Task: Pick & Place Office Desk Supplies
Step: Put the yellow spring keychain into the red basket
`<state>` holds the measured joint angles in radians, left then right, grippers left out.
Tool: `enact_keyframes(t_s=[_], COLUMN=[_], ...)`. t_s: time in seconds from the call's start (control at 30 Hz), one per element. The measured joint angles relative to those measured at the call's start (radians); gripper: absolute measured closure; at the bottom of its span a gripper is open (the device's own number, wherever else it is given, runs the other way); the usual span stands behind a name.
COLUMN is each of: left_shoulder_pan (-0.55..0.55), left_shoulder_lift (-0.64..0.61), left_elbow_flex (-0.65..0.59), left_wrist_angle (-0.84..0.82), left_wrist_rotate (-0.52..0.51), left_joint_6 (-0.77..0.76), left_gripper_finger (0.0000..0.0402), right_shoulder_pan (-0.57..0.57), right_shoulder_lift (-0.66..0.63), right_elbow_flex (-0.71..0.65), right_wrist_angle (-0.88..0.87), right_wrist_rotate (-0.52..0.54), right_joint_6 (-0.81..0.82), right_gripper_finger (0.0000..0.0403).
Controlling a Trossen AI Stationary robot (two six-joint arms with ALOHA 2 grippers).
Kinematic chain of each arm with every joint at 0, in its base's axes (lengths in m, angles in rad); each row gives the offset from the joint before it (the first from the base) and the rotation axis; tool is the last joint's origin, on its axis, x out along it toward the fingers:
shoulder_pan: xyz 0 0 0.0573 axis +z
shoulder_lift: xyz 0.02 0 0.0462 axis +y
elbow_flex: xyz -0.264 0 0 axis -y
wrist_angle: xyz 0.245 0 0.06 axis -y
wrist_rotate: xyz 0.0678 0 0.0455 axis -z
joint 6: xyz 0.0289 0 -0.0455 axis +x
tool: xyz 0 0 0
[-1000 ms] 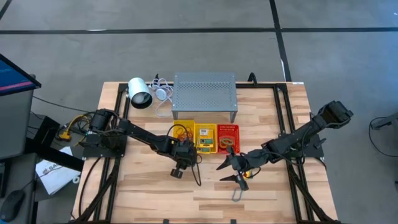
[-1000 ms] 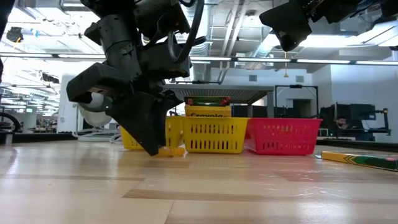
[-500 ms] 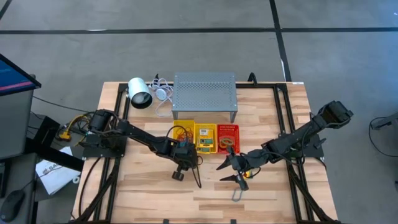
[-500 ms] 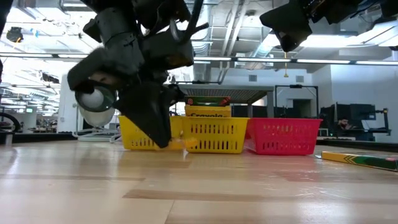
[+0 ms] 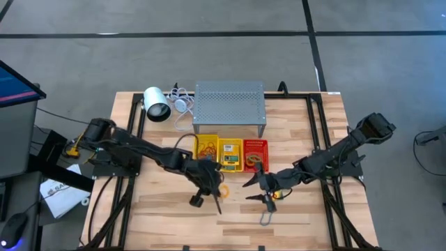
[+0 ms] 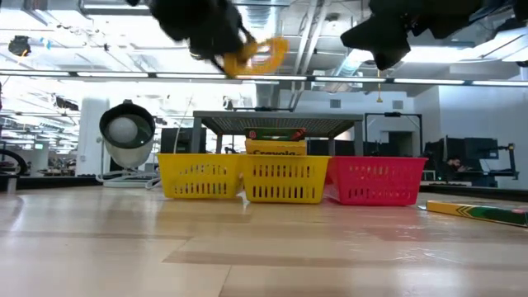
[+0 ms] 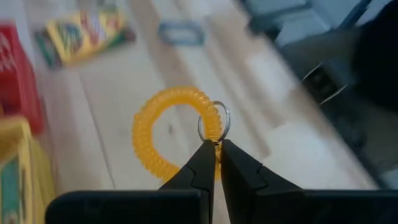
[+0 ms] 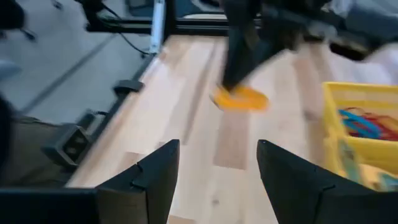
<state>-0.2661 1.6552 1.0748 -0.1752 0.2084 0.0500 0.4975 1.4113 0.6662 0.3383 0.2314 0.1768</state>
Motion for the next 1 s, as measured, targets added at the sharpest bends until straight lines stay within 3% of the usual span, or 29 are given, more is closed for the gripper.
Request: enact_keyframes(t_s=[0.3, 0.63, 1.0], left_shoulder_pan=[0.006, 0.011, 0.017], left_shoulder_lift=[-0.080, -0.080, -0.078], left_elbow_flex=[0.000, 0.000, 0.000], left_wrist_angle=[0.115, 0.146, 0.156], left_wrist_rotate=[0.116, 0.140, 0.156], left_joint_6=[-0.033, -0.057, -0.077], left_gripper_finger=[0.0392, 0.0392, 0.0392], right_shoulder_pan=[0.020, 0.018, 0.010], right_shoulder_lift=[0.000, 0.001, 0.129], right_elbow_flex=[0.031, 0.066, 0.158], right_wrist_angle=[0.010, 0.009, 0.021], right_wrist_rotate=[0.160, 0.170, 0.197], right_joint_6=[-0.196, -0.340, -0.403], right_gripper_finger=[0.0192, 0.0192, 0.0192])
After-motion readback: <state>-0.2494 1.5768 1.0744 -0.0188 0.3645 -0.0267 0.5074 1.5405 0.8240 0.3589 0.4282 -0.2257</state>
